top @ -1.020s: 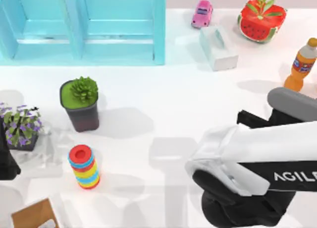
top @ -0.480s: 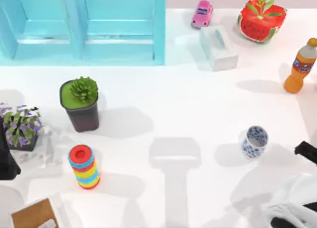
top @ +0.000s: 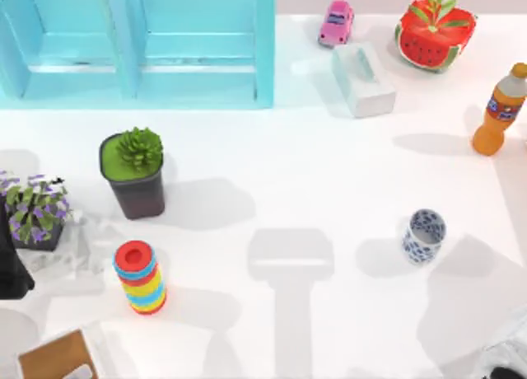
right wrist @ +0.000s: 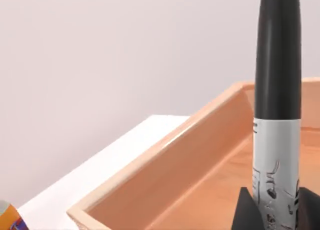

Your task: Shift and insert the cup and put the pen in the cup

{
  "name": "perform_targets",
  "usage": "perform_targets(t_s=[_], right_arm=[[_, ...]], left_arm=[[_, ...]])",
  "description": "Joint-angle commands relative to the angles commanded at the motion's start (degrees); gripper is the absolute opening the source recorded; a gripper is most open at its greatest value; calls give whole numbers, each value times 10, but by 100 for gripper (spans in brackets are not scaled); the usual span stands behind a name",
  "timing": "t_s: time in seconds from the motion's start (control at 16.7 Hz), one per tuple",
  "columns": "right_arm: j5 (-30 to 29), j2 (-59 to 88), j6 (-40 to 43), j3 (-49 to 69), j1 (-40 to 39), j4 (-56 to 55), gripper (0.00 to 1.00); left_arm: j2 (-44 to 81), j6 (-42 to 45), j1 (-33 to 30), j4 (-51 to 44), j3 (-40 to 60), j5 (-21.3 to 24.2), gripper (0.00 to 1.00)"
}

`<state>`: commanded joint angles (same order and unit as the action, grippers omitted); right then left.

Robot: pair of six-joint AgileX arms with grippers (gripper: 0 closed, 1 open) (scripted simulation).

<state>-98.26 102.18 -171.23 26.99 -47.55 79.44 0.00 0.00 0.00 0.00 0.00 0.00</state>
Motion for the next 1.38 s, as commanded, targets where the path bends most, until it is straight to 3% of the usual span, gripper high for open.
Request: perform_targets(t_s=[0.24,0.54,0.96,1.38], right_arm=[[14,2,72,4,-29,-63,0],[64,-4,281,4,-86,-244,0],[161,-31,719,-9,-151,-605,0],[259,-91,1198,-35,-151,-1006,0]], left_arm=[[0,0,0,0,0,0,100],[0,0,0,0,0,0,100],[0,0,0,0,0,0,100],[0,0,0,0,0,0,100]])
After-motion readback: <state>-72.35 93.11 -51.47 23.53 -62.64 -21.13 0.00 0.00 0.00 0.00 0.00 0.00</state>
